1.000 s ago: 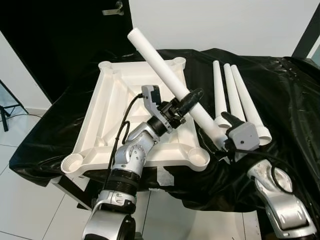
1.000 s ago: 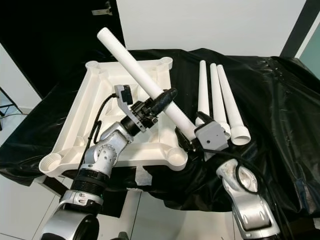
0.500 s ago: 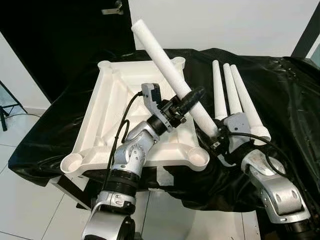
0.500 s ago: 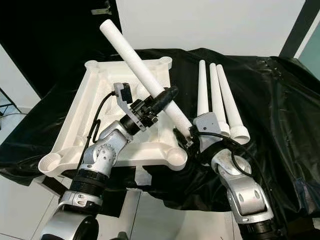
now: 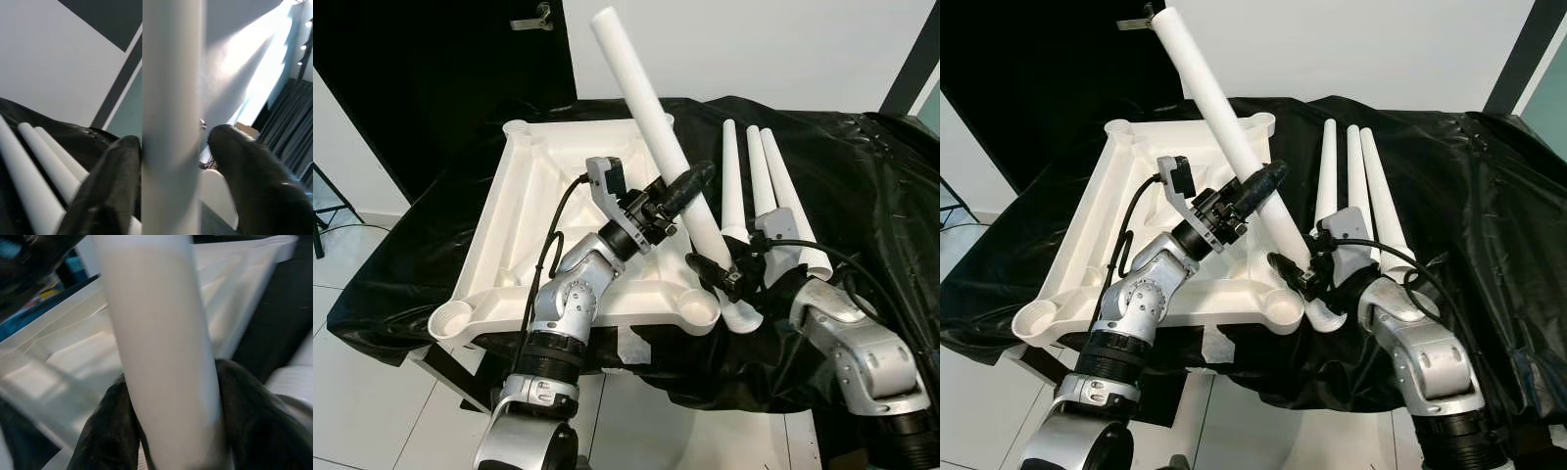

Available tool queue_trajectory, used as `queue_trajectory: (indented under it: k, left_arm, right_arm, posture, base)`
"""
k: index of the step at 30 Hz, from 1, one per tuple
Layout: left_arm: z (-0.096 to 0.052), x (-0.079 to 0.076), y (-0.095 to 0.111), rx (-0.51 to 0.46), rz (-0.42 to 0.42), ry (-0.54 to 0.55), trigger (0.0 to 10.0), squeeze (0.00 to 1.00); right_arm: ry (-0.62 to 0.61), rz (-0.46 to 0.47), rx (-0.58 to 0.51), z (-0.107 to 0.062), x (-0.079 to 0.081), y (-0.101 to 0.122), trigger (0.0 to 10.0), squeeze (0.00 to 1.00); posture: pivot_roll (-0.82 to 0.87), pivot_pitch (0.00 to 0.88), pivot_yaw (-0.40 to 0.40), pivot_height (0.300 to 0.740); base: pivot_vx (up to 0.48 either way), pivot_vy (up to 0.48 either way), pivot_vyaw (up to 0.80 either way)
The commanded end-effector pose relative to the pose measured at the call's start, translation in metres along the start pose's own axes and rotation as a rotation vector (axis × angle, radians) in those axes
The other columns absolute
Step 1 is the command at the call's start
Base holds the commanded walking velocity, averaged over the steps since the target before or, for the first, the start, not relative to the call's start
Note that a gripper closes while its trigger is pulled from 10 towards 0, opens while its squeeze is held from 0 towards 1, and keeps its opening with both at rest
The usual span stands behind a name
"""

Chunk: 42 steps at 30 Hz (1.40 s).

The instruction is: Building children table

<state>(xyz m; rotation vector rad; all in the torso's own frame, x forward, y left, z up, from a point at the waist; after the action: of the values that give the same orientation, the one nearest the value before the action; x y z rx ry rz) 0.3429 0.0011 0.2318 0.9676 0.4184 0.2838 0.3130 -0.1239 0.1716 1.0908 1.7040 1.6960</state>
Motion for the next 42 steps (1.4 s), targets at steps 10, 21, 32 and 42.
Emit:
queue_trajectory:
  k: [10,21,32,42]
  left_arm:
    - [-0.001,-0.027,0.005,-0.024,-0.012,-0.178,10.0,0.00]
    - [-0.003,-0.030,0.003,-0.002,-0.002,-0.181,10.0,0.00]
    - [-0.003,-0.032,0.004,-0.001,-0.002,-0.184,10.0,0.00]
    - [-0.005,-0.034,0.006,-0.025,-0.007,-0.202,0.0,0.00]
  right_arm:
    - [0.128,-0.038,0.129,-0.010,-0.015,0.015,0.0,0.00]
    - [0.237,-0.127,0.235,-0.016,-0.009,0.010,0.0,0.00]
    - [0.342,-0.139,0.302,-0.026,0.001,0.000,0.0,0.00]
    - [0.300,-0.141,0.268,-0.021,0.002,-0.002,10.0,0.00]
  posture:
    - [0.12,0.000,0.036,0.740]
    - [0.13,0.000,0.026,0.740]
    - [0.13,0.000,0.028,0.740]
    - [0.13,0.000,0.029,0.740]
  base:
    - [0.000,0.000,0.00]
    - [0.000,0.000,0.00]
    - [0.000,0.000,0.00]
    - [0.000,0.000,0.00]
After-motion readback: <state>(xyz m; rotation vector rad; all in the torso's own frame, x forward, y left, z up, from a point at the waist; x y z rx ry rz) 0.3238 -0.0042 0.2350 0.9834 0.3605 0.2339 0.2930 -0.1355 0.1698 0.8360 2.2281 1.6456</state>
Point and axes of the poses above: a point about 5 cm out from each wrist's last joint towards the gripper, its own z axis pointing out of the wrist towards the gripper, its own y axis along the axis of the wrist's last joint, x = y × z, the point moved 5 cm from there along z, pointing out of the wrist towards the gripper, and after that the axes turned 13 degrees about z, right-handed, at the moved point
